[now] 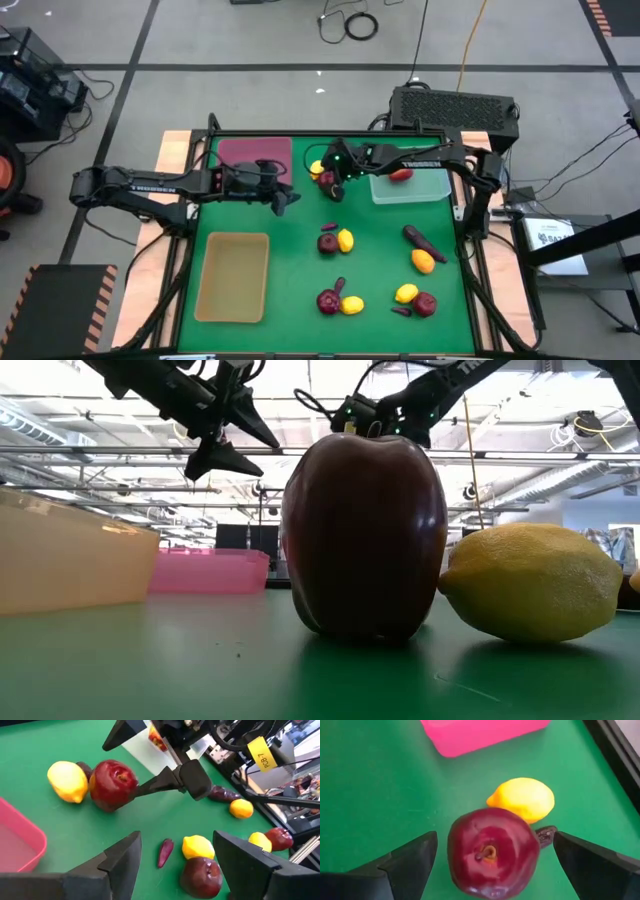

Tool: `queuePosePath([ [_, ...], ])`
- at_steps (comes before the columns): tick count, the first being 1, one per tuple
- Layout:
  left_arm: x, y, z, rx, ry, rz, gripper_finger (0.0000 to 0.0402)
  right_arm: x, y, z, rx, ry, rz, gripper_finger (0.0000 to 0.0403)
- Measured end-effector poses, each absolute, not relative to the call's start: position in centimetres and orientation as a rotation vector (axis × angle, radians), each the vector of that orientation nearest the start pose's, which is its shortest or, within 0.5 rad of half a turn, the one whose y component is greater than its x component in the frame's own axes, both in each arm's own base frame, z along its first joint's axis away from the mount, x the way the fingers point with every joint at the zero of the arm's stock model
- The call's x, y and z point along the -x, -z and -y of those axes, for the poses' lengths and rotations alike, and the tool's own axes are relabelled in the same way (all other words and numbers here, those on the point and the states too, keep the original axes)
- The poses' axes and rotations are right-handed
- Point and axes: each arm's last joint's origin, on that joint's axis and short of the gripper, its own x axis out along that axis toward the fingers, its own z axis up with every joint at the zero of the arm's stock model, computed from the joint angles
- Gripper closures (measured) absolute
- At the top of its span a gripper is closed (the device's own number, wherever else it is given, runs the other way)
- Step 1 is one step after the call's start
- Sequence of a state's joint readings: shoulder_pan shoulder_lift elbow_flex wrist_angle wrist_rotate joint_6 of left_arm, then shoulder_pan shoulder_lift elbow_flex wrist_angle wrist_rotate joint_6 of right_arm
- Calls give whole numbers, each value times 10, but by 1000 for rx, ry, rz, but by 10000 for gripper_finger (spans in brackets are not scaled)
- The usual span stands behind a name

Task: Sort produce into baskets
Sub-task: Put the apple into the transparent bin

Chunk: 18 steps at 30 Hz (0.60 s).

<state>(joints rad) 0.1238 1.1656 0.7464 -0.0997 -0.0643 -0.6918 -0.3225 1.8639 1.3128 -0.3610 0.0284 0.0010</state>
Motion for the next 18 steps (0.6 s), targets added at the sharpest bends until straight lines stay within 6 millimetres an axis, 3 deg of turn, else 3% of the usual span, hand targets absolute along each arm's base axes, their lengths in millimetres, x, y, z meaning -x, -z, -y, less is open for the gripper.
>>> queuePosePath([
  [10, -245, -252, -32, 690, -363, -453, 148, -385, -172, 130, -121, 318, -956, 14],
  [18, -245, -252, -32, 691, -362, -451, 148, -385, -169, 130, -126, 327, -959, 28],
])
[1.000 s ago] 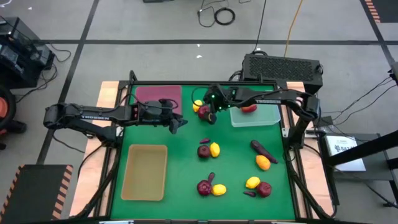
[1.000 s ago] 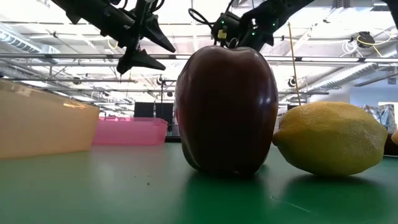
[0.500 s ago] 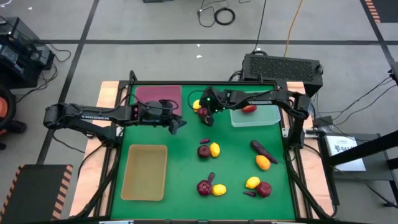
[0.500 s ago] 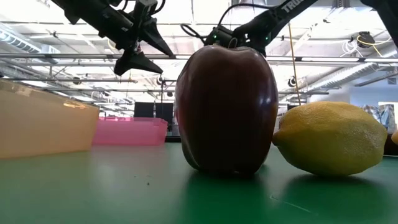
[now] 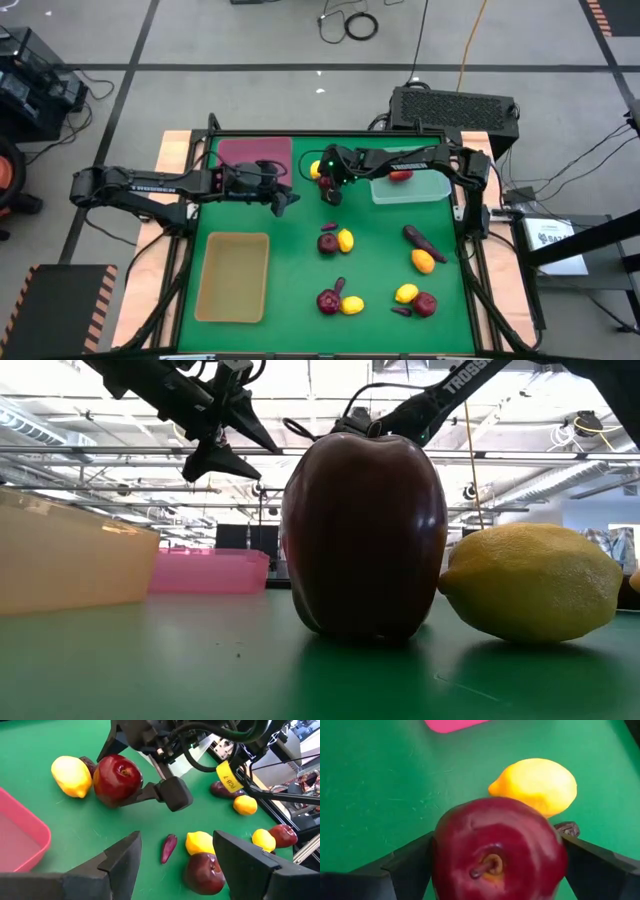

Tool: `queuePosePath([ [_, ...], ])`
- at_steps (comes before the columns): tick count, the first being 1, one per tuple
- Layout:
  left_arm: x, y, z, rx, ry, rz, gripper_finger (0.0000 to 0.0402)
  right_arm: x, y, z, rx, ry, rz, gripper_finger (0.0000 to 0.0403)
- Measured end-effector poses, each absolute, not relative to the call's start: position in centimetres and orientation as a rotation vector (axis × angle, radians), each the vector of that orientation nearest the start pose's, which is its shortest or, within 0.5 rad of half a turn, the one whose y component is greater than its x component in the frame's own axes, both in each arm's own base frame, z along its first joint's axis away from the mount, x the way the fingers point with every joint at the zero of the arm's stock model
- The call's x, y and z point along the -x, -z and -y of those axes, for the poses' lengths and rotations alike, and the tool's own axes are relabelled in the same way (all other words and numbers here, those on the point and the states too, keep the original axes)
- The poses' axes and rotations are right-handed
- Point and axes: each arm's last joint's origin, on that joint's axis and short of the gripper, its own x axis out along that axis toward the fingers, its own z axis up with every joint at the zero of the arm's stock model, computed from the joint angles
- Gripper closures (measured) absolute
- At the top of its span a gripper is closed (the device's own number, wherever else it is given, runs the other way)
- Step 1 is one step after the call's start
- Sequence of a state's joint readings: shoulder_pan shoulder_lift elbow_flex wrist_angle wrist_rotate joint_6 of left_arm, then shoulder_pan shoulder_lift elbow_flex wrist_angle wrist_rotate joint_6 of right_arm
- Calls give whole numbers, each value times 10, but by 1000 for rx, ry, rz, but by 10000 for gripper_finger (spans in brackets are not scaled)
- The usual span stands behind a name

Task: Sort produce into baskets
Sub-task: Put the apple into the transparent bin

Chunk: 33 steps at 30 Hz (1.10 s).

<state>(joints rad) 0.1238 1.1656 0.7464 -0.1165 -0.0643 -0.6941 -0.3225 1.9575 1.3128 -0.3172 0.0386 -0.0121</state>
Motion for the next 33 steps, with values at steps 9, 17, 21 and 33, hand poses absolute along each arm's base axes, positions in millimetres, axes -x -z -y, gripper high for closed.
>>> queuePosePath([
  [9, -245, -252, -32, 691, -362, -450, 148, -380, -183, 129, -161, 359, -944, 83],
  [17, -245, -252, -32, 687, -363, -448, 148, -343, -238, 124, -201, 401, -966, 68],
  [21, -245, -252, -33, 669, -367, -447, 148, -312, -267, 125, -180, 504, -1017, 70],
  [33, -245, -252, -33, 660, -370, -446, 148, -221, -302, 150, -414, 953, -1155, 67],
])
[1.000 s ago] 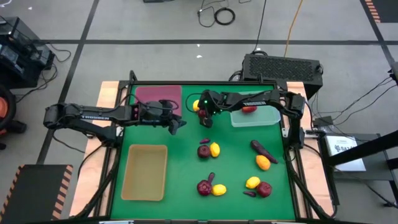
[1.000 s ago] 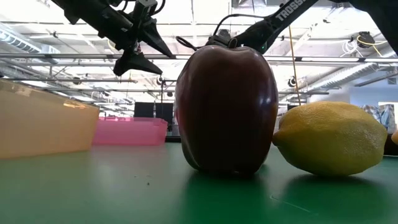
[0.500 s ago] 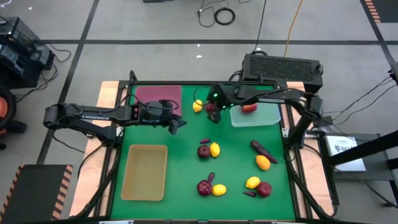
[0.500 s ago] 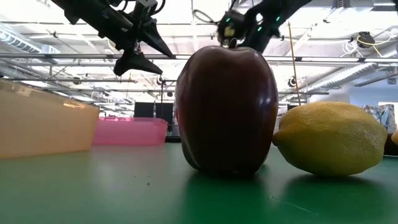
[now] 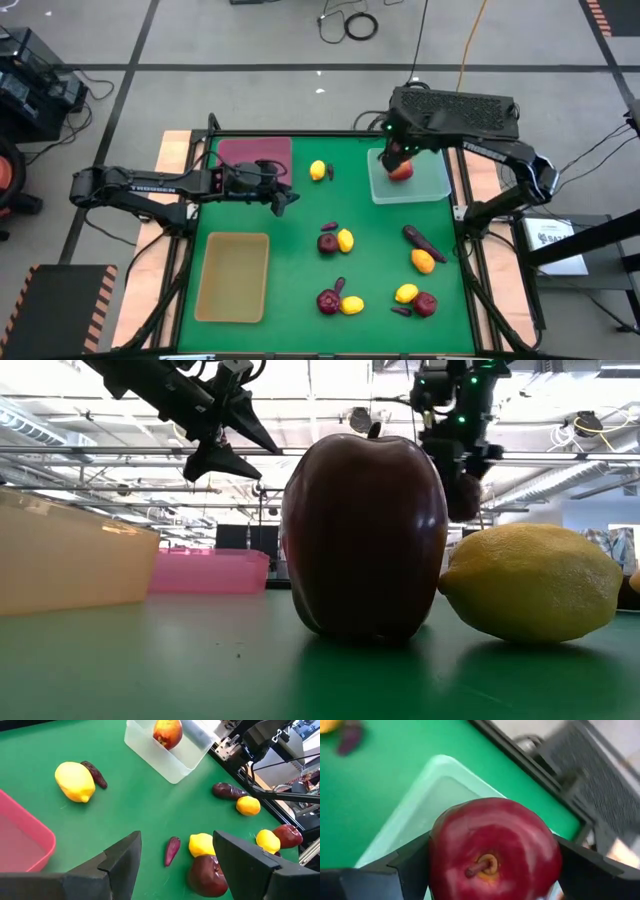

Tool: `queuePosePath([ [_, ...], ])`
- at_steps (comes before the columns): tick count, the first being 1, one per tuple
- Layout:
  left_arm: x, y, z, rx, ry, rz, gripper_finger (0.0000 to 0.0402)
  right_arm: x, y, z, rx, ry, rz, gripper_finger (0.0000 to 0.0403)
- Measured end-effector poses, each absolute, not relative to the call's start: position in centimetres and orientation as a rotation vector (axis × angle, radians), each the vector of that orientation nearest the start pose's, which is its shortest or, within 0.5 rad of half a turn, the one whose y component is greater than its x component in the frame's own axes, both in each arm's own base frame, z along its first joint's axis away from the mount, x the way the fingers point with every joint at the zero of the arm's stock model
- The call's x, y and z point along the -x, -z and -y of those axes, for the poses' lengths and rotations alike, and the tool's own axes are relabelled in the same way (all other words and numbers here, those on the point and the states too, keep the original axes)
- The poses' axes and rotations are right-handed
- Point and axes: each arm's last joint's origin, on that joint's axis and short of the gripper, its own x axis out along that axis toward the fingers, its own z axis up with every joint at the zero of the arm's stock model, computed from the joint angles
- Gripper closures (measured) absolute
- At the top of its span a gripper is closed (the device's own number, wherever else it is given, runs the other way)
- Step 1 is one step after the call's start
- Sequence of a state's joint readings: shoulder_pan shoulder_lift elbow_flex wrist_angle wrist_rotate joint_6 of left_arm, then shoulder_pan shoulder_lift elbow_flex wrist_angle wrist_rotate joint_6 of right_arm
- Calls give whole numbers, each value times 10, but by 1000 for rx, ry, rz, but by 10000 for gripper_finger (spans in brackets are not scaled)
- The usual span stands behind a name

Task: Sort produce into baskets
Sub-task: Put the apple into the transparent bin

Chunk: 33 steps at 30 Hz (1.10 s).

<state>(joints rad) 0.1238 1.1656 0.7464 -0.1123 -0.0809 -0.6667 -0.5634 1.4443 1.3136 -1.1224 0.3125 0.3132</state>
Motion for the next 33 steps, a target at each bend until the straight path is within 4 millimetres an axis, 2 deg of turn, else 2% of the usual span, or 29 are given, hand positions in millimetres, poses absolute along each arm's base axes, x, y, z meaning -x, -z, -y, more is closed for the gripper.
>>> queuePosePath([
  [7, -245, -252, -33, 658, -373, -446, 148, -204, -295, 165, -520, 1066, -1183, 67],
  [14, -245, -252, -32, 664, -373, -447, 148, -182, -252, 177, -602, 1140, -1270, 67],
  [18, -245, -252, -31, 662, -366, -449, 148, -173, -239, 181, -614, 1148, -1307, 67],
  [24, -245, -252, -31, 659, -378, -445, 148, -165, -230, 183, -634, 1149, -1334, 63],
  [33, -245, -252, -32, 654, -394, -439, 148, -160, -228, 189, -651, 1143, -1327, 32],
])
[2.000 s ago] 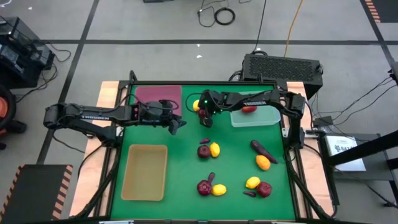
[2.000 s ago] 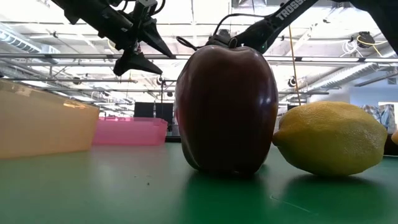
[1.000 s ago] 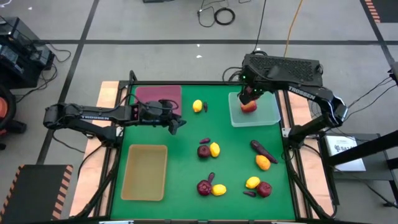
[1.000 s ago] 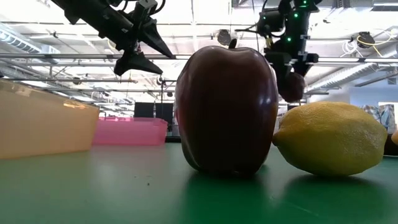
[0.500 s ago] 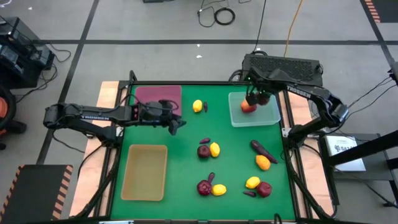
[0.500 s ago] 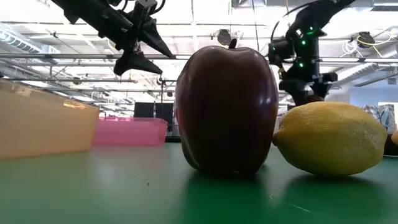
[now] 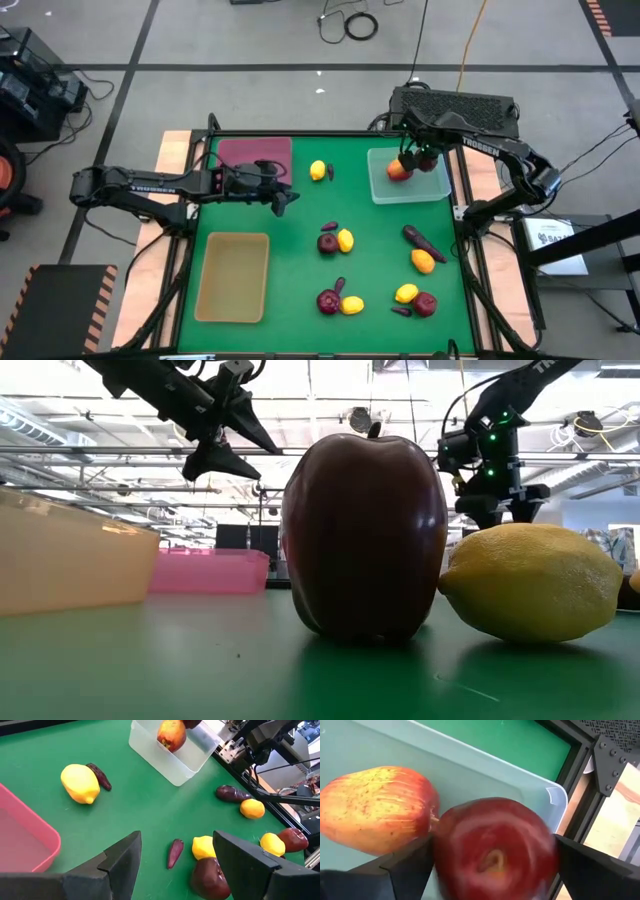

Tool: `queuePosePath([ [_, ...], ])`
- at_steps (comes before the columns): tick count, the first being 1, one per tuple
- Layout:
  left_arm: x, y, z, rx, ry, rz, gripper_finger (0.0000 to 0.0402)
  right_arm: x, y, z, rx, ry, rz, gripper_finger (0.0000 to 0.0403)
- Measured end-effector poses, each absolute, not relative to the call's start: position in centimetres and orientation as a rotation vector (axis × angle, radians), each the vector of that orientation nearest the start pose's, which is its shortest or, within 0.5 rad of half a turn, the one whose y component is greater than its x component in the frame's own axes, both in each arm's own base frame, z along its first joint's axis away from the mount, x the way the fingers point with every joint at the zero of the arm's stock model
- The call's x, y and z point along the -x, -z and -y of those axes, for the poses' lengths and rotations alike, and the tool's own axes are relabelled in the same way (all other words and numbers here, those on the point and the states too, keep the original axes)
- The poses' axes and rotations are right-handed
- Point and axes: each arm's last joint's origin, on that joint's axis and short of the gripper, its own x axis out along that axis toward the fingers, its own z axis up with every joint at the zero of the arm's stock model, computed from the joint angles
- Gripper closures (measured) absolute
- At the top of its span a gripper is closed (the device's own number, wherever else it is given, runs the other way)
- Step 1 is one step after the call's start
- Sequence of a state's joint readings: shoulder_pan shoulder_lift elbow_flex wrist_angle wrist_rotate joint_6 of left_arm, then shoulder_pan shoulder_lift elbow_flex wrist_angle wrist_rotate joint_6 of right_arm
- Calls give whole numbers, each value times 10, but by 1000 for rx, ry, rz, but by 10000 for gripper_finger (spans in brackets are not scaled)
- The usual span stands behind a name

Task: Sort produce into baskets
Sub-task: Put the apple into the transparent bin

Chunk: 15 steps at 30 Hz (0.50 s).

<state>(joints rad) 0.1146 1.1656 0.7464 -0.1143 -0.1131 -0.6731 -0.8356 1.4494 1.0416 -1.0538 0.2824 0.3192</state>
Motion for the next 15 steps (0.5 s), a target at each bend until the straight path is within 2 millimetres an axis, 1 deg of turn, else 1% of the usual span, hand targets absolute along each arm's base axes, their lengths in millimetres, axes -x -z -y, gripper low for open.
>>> queuePosePath([
  [10, -245, -252, -31, 655, -393, -439, 148, -160, -229, 190, -643, 1139, -1317, 30],
  [13, -245, -252, -31, 654, -393, -439, 148, -163, -238, 193, -642, 1129, -1291, 30],
  [15, -245, -252, -31, 652, -392, -440, 148, -167, -246, 195, -680, 1086, -1244, 30],
])
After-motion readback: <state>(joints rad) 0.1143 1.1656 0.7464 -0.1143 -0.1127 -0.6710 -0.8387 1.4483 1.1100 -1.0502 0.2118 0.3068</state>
